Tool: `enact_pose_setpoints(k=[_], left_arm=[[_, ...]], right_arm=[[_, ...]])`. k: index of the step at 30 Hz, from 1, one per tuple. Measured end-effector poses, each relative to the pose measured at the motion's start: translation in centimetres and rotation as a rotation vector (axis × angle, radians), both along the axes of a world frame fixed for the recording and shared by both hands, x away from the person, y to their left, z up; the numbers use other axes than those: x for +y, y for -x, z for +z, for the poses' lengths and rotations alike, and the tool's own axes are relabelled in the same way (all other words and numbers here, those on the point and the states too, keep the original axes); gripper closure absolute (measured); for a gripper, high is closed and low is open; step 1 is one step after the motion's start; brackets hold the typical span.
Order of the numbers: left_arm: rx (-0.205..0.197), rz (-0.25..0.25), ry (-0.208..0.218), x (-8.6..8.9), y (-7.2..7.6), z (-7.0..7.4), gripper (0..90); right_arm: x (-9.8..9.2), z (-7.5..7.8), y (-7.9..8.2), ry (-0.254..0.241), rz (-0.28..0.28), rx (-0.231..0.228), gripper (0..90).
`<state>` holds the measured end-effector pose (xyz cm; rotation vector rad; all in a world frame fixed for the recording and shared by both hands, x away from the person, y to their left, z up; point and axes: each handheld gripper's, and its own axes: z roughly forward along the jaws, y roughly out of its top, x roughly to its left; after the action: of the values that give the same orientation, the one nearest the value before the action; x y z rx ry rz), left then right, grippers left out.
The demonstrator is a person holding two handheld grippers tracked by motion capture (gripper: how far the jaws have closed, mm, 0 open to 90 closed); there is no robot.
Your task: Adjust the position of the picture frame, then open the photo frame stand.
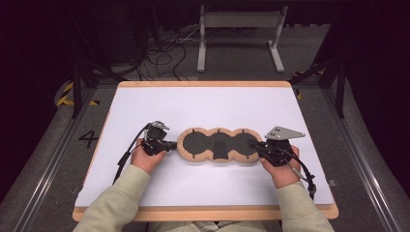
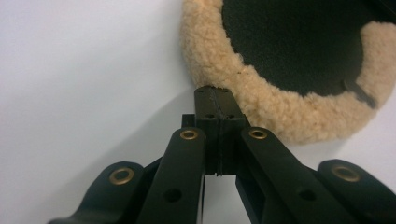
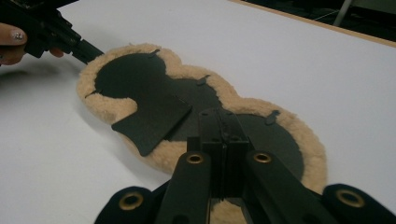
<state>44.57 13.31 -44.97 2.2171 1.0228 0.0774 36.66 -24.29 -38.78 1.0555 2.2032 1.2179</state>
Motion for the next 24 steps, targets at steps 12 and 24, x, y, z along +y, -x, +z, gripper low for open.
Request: enact_pose_setpoints(k=[12,24], left_arm=[[-0.063,0.02,0.058,0.5,1.8,2.2,73.5],[-0.169,-0.071,0.055,-1.5,4.8,5.0,54.8]], right_arm=[[-1.4,0.7,0.0,0.004,-0.019,-0.013,90.0],[-3.1,1.2,0.0,0.028,-0.025,0.003,90.0]])
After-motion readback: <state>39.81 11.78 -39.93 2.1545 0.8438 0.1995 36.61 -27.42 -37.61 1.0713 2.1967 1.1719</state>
